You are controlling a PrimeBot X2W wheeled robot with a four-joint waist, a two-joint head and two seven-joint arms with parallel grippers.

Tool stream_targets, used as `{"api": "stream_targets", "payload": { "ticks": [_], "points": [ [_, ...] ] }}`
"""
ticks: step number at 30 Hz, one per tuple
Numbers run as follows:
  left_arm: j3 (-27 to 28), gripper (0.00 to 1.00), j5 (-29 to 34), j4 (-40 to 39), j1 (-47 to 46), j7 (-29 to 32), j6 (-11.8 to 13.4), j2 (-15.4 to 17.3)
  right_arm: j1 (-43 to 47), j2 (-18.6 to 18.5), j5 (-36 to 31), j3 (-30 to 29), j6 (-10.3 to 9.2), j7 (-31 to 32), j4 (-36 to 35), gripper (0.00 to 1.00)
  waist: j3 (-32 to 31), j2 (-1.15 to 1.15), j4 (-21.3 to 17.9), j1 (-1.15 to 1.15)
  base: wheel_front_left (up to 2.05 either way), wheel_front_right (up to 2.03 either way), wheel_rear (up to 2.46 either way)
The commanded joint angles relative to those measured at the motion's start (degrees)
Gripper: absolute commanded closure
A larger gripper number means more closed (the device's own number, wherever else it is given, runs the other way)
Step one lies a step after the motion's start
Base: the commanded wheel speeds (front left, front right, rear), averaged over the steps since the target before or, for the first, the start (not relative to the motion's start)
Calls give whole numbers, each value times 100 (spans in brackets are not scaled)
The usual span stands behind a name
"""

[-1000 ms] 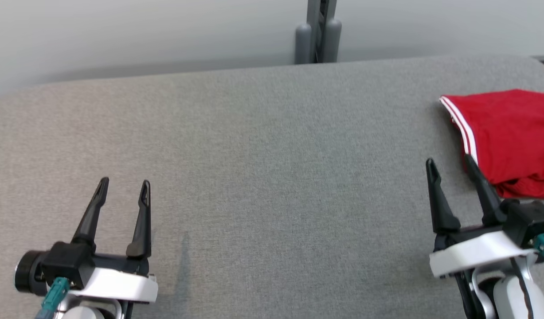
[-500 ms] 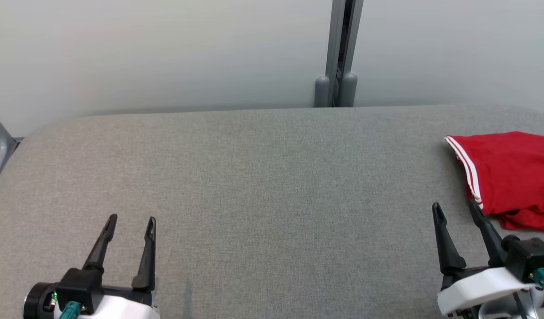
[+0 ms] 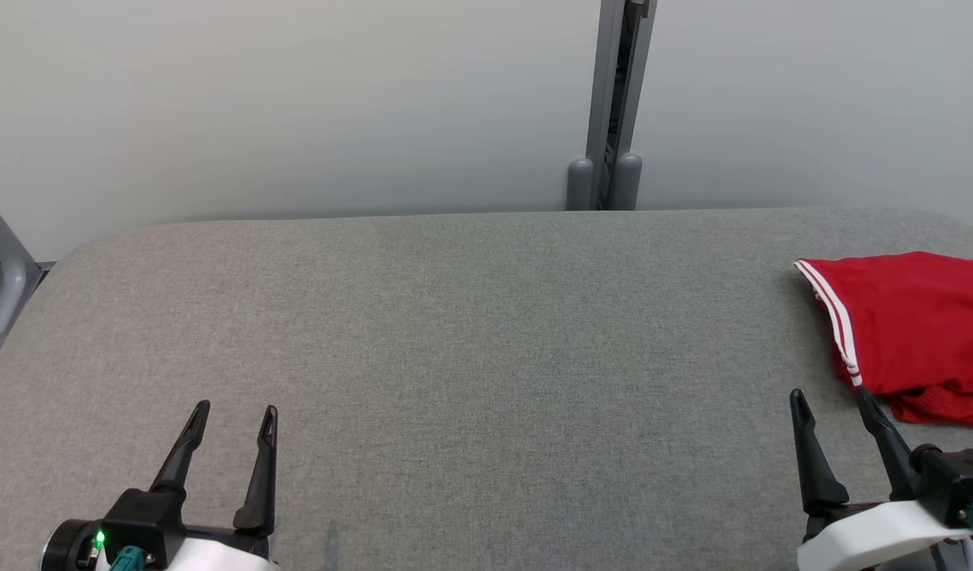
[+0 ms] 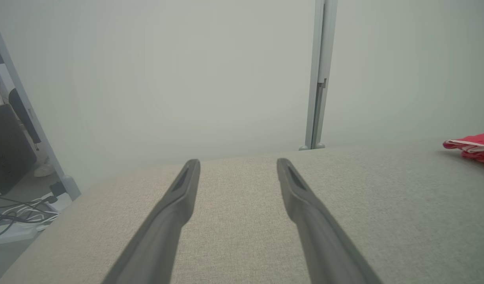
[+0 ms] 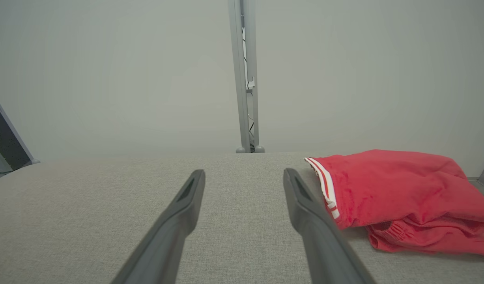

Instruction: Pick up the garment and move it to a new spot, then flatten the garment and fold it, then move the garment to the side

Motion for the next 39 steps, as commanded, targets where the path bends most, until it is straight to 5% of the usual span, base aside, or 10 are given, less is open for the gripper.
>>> {"api": "stream_targets", "payload": {
  "ticks": [1,39],
  "points": [
    [12,0,-12,14,-35,6,32,31,58,-21,-41,-22,-1,12,-19,0,1,0,1,0,0,0,0],
    [-79,0,-142,-36,-12,48,209,110,114,-21,-51,-54,-1,115,-144,0,33,0,4,0,0,0,0]
  ]
}}
